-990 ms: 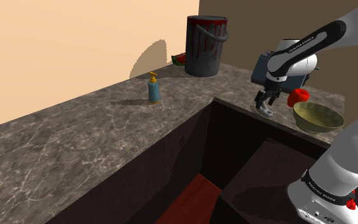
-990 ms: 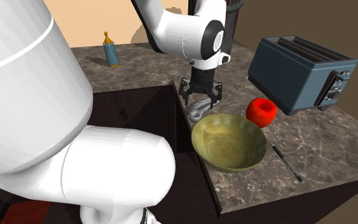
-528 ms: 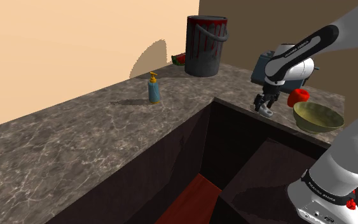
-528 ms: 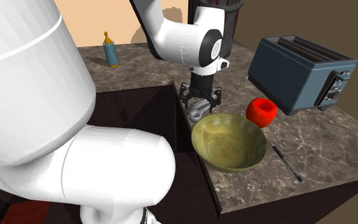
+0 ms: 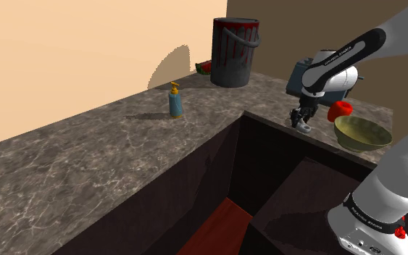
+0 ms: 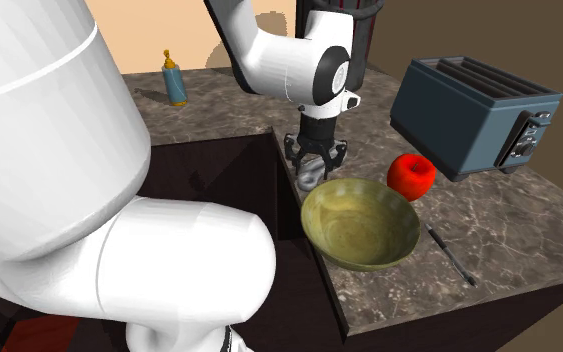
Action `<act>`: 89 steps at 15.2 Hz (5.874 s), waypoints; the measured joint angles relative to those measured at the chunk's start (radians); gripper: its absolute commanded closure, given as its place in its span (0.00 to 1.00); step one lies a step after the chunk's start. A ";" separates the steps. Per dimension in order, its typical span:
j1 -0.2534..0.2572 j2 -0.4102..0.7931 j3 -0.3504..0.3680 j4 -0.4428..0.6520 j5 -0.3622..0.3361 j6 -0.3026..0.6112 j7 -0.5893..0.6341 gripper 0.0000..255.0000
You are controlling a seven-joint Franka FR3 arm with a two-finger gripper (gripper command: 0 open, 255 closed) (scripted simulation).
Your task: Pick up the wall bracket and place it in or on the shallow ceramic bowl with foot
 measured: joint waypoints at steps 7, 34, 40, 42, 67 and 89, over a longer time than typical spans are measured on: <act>-0.002 -0.013 0.002 0.005 -0.006 -0.017 0.005 1.00; -0.025 -0.251 0.065 0.190 -0.065 -0.431 0.067 1.00; -0.039 -0.316 0.073 0.195 -0.080 -0.500 0.067 1.00; -0.068 -0.396 0.069 0.143 -0.109 -0.526 0.057 1.00; -0.372 -0.908 -0.092 -0.246 -0.386 -0.642 -0.145 1.00; -0.351 -0.918 -0.051 -0.167 -0.344 -0.727 -0.146 0.00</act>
